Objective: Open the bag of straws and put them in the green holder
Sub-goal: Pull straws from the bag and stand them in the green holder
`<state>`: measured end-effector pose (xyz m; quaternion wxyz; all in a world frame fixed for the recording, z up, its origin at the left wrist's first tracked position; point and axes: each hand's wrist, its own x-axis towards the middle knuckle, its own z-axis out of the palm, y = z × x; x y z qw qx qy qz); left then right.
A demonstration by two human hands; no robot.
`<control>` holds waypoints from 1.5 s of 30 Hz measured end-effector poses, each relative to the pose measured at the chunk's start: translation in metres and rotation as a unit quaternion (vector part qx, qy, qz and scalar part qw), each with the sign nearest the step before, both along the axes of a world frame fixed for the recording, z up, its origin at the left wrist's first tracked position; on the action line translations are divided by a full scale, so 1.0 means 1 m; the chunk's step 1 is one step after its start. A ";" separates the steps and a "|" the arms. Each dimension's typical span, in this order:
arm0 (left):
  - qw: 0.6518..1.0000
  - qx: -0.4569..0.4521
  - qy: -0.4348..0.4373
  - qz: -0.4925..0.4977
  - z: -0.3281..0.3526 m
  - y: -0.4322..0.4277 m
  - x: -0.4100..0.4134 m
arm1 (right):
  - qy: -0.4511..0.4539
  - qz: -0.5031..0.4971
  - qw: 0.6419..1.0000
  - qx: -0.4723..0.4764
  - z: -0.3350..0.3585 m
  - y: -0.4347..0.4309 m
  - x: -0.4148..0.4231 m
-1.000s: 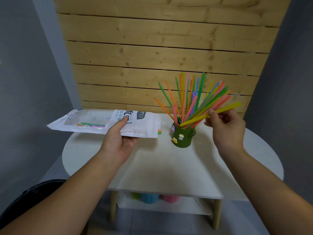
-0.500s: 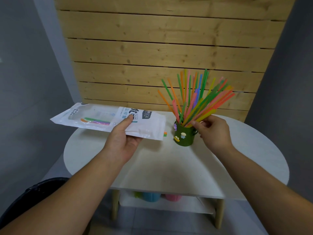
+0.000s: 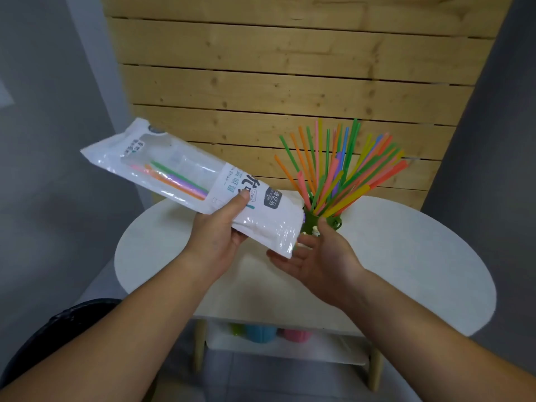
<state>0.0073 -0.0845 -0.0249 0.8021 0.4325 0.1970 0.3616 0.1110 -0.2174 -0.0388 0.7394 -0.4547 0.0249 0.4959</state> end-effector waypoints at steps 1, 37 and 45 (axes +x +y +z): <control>1.000 0.020 0.006 0.006 0.001 -0.001 -0.001 | 0.016 0.001 1.000 0.012 0.000 0.003 -0.005; 0.976 -0.216 -0.037 0.024 0.000 0.008 0.000 | -0.251 0.022 0.968 -0.006 -0.004 -0.007 -0.010; 0.973 -0.228 -0.026 0.023 -0.003 0.007 0.002 | -0.204 -0.155 0.966 0.047 0.020 0.011 -0.011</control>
